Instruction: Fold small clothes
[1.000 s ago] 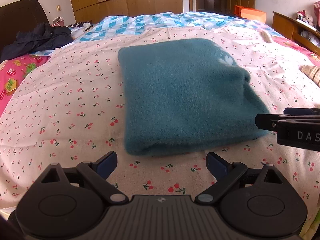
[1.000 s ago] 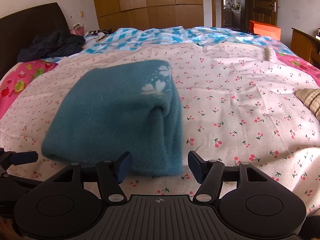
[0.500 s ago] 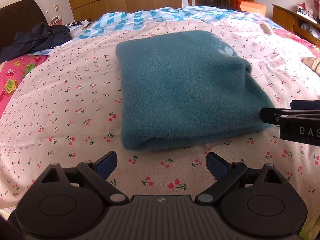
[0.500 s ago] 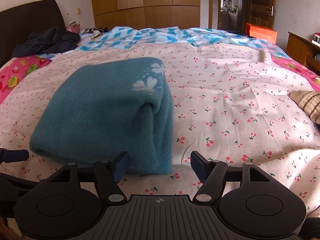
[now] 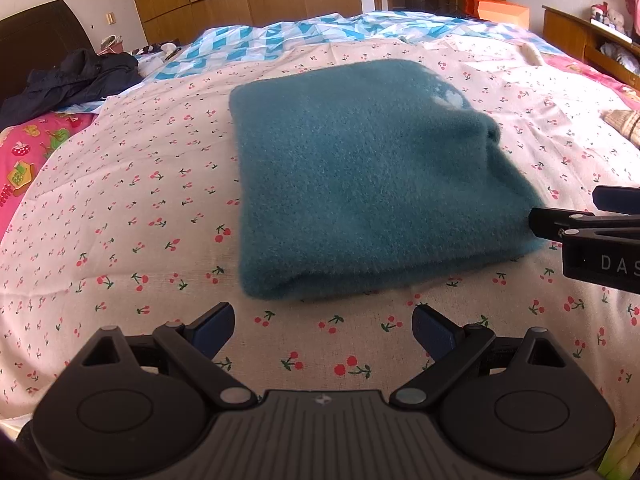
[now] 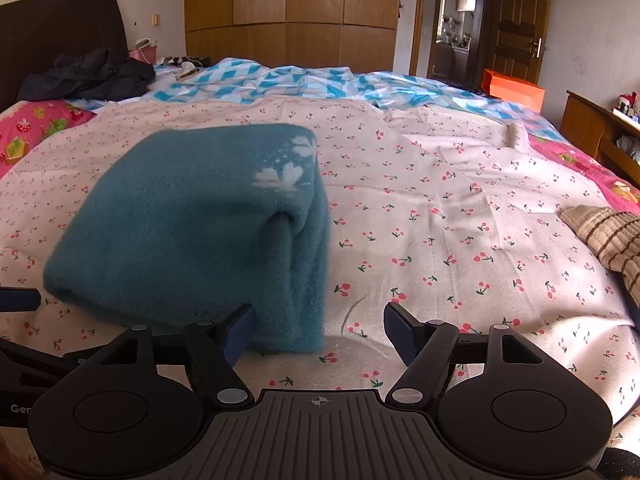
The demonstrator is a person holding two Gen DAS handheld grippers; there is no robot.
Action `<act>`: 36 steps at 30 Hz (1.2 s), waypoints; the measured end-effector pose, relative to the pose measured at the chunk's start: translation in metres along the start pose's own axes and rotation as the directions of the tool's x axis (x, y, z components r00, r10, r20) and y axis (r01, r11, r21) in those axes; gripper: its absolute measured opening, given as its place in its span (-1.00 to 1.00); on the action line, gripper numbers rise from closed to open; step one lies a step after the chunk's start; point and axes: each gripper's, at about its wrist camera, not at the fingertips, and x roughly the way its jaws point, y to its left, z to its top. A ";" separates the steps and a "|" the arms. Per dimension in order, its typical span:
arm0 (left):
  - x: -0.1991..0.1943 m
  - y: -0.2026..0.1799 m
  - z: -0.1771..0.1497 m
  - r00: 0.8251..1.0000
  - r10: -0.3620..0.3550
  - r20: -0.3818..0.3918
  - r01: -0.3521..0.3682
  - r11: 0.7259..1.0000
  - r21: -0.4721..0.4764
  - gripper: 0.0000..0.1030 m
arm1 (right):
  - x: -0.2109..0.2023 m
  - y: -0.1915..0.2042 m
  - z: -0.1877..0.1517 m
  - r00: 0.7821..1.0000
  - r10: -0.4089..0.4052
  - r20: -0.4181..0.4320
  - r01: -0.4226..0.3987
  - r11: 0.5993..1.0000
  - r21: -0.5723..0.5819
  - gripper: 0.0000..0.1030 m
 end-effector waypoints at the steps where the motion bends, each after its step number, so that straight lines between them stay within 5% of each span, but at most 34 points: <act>1: 0.000 0.000 0.000 1.000 0.000 0.000 0.000 1.000 -0.001 0.95 | 0.000 0.000 0.000 1.000 -0.001 -0.001 0.001 1.000 -0.002 0.40; 36: 0.001 -0.002 -0.001 1.000 0.007 -0.003 -0.007 1.000 0.011 0.95 | 0.002 0.004 -0.005 1.000 -0.010 -0.017 0.009 0.999 -0.034 0.52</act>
